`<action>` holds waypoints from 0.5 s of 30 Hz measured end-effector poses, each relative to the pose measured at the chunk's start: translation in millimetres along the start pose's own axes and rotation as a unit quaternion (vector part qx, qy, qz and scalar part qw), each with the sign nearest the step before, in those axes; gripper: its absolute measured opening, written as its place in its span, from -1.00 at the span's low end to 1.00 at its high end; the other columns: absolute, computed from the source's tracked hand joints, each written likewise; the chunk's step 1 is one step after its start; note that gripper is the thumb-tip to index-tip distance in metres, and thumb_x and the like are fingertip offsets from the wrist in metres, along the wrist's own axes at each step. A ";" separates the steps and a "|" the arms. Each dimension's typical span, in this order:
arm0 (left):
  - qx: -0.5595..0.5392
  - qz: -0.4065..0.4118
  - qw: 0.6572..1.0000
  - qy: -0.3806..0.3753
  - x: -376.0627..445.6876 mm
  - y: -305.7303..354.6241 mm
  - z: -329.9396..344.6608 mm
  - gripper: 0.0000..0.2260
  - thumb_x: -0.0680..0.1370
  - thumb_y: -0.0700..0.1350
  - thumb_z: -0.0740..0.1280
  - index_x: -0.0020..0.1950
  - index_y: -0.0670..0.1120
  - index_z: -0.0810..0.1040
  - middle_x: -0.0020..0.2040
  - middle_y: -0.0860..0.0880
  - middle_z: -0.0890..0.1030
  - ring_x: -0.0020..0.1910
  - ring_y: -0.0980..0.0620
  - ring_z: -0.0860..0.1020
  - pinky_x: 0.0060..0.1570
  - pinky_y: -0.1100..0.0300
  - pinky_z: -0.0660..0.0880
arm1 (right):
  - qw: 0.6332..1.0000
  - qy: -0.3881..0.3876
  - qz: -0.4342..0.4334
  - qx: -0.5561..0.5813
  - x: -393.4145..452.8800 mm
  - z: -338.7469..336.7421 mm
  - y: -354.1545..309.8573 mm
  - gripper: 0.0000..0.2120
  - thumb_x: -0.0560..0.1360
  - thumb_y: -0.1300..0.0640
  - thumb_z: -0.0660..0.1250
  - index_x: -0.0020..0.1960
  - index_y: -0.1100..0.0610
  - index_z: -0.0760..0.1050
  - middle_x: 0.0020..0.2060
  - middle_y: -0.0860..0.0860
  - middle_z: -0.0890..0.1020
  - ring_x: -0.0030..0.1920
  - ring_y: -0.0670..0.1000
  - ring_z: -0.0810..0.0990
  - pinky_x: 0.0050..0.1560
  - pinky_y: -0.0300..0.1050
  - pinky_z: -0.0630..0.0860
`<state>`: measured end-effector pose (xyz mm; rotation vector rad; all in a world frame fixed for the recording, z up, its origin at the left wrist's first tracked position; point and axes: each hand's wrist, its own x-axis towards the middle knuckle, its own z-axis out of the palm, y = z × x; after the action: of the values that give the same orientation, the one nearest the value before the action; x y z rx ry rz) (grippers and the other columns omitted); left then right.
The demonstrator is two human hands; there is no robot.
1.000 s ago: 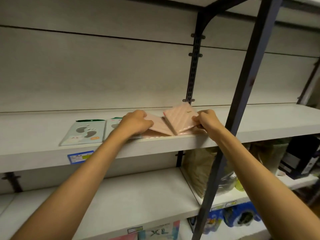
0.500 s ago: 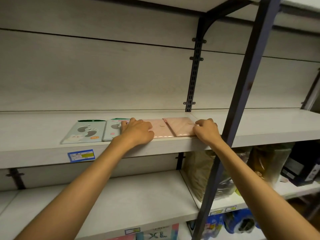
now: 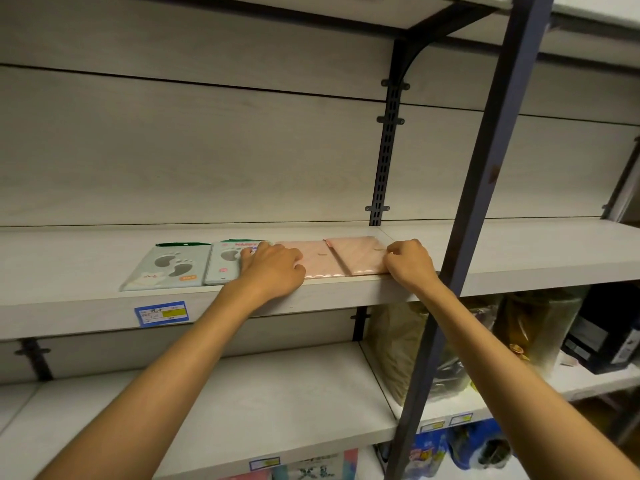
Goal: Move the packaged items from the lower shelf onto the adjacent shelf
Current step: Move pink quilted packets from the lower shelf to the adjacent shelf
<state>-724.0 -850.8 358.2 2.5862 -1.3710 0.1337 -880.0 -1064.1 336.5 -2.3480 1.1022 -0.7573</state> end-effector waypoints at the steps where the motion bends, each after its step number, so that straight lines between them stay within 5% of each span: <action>1: -0.002 -0.001 1.000 0.006 -0.5 -0.3 0.9 -0.59 0.60 0.04 0.09 0.44 0.10 0.44 0.38 -0.06 0.49 0.37 -0.16 0.36 0.33 -0.14 0.23 | 1.000 0.000 0.003 -0.003 -0.4 -0.3 -0.1 -0.77 0.44 0.20 0.20 -0.16 0.26 0.62 -0.09 0.19 0.60 -0.20 0.09 0.54 -0.26 -0.12 0.40; 6: -0.055 -0.002 0.995 0.087 -13.7 -7.4 -3.9 -0.60 0.61 0.12 0.14 0.41 0.09 0.47 0.37 -0.03 0.52 0.34 -0.14 0.42 0.28 -0.06 0.33 | 0.994 0.071 -0.057 -0.056 -16.4 -0.5 -10.3 -0.60 0.57 0.08 0.21 0.35 0.21 0.50 0.31 0.20 0.46 0.28 0.22 0.45 0.28 0.13 0.43; 15: -0.092 -0.016 0.981 0.171 -74.1 -76.6 -29.4 -0.66 0.60 0.11 0.23 0.36 0.10 0.52 0.32 0.02 0.55 0.31 -0.09 0.44 0.22 0.02 0.38 | 0.961 0.038 -0.275 -0.003 -73.8 46.6 -123.9 -0.63 0.51 0.00 0.23 0.25 0.08 0.58 0.13 0.09 0.60 0.17 0.12 0.53 0.17 0.04 0.45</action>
<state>-701.9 -742.5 362.6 2.3001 -1.1569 0.4070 -820.8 -925.5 352.7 -2.6776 0.4647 -1.0368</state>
